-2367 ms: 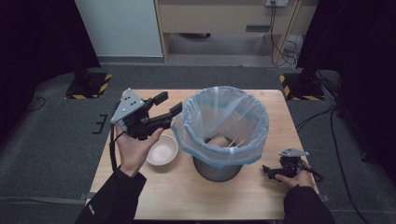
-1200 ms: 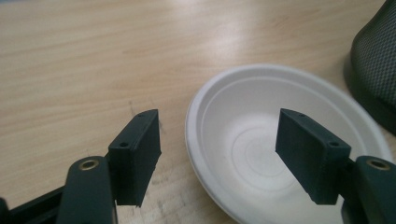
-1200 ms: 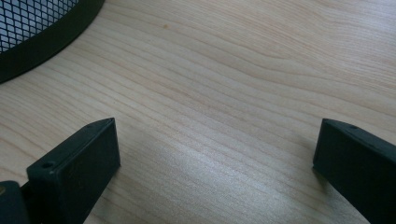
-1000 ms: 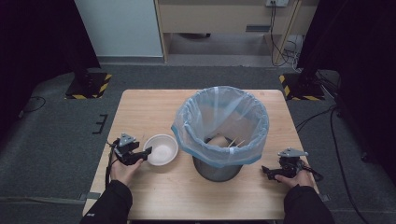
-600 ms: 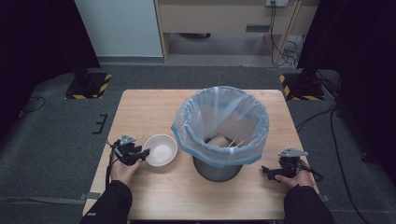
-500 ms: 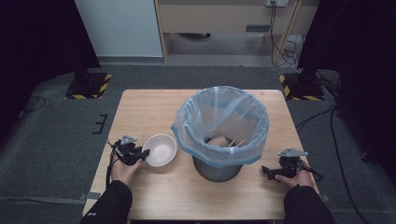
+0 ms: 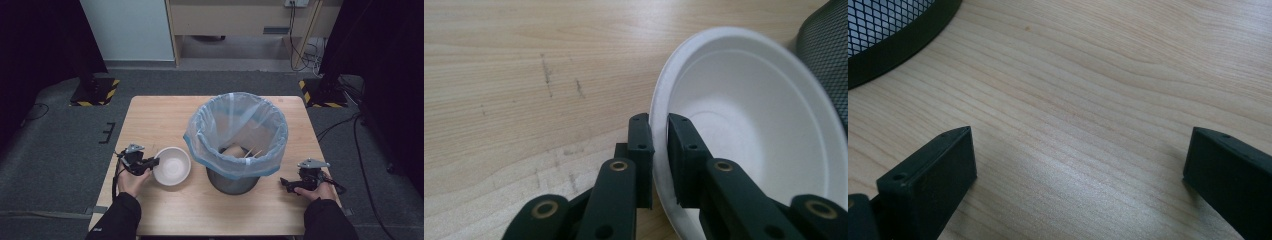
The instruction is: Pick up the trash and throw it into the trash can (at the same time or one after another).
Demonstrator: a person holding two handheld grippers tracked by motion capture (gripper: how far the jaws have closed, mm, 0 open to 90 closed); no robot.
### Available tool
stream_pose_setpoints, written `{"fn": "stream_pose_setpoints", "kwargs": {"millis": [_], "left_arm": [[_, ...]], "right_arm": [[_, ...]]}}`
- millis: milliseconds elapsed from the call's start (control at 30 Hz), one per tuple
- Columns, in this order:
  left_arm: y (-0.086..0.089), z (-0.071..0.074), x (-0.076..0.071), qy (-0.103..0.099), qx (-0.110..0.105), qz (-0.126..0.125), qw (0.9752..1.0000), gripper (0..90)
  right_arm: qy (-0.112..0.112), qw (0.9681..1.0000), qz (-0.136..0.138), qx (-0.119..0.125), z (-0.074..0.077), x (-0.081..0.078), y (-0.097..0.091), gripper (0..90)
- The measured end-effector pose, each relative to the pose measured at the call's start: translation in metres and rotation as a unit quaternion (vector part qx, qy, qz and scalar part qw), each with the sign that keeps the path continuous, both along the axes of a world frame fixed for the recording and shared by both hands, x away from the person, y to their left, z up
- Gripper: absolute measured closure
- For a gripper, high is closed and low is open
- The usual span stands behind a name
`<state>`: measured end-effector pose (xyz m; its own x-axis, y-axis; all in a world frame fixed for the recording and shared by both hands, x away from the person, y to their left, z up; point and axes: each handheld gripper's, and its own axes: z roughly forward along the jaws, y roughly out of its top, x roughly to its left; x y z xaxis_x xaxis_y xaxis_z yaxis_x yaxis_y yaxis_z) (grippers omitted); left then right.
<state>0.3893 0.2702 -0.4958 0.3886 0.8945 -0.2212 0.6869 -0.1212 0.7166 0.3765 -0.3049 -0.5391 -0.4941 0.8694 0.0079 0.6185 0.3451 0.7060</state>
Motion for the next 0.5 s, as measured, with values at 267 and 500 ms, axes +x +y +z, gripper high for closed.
{"fn": "stream_pose_setpoints", "kwargs": {"millis": [267, 500], "left_arm": [[-0.003, 0.018, -0.007, -0.031, 0.0, -0.005, 0.9995, 83.1], [0.008, 0.043, -0.017, -0.073, -0.015, 0.01, 0.9972, 83.8]], "right_arm": [[0.0, 1.0, 0.0, 0.0, 0.0, 0.0, 0.0, 0.7], [0.0, 1.0, 0.0, 0.0, 0.0, 0.0, 0.0, 0.7]]}}
